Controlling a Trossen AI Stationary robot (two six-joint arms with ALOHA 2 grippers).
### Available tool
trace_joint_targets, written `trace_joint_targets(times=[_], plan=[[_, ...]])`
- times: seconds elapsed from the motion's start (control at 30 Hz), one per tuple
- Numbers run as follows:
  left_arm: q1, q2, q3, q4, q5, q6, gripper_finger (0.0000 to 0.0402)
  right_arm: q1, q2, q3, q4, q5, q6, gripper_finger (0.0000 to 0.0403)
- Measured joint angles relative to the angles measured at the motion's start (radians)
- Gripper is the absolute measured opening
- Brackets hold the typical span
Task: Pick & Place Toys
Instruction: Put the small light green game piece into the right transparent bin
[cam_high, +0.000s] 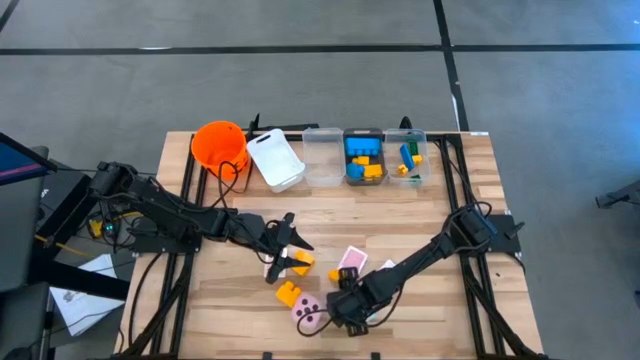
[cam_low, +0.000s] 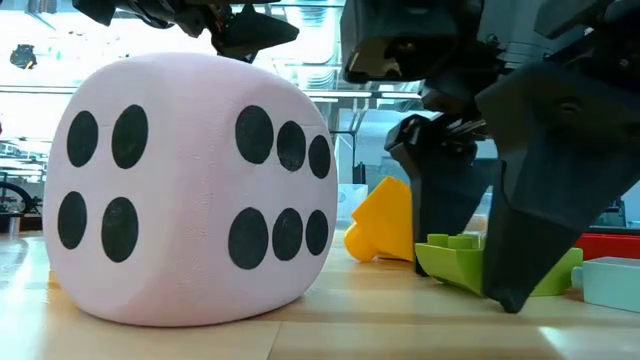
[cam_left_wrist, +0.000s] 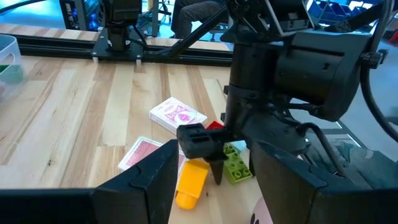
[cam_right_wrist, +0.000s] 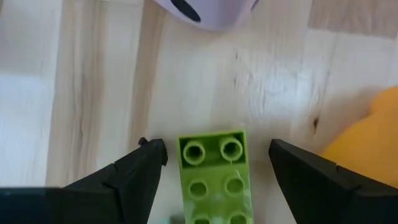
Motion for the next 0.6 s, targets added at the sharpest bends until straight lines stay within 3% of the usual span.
trace_joint_targets(times=[0.33,0.43,0.6], plan=[[0.000,0.000,0.000,0.000,0.000,0.000,0.0198,-0.009,-0.001,0.000,-0.042,-0.027,-0.003,0.0263],[0.000,0.000,0.000,0.000,0.000,0.000,0.0198,-0.015,-0.001,0.001,-0.046,-0.033,-0.003,0.0228],[0.000,0.000,0.000,0.000,0.000,0.000,0.0198,-0.029,0.003,0.046,-0.115,-0.038,0.001,0.0133]])
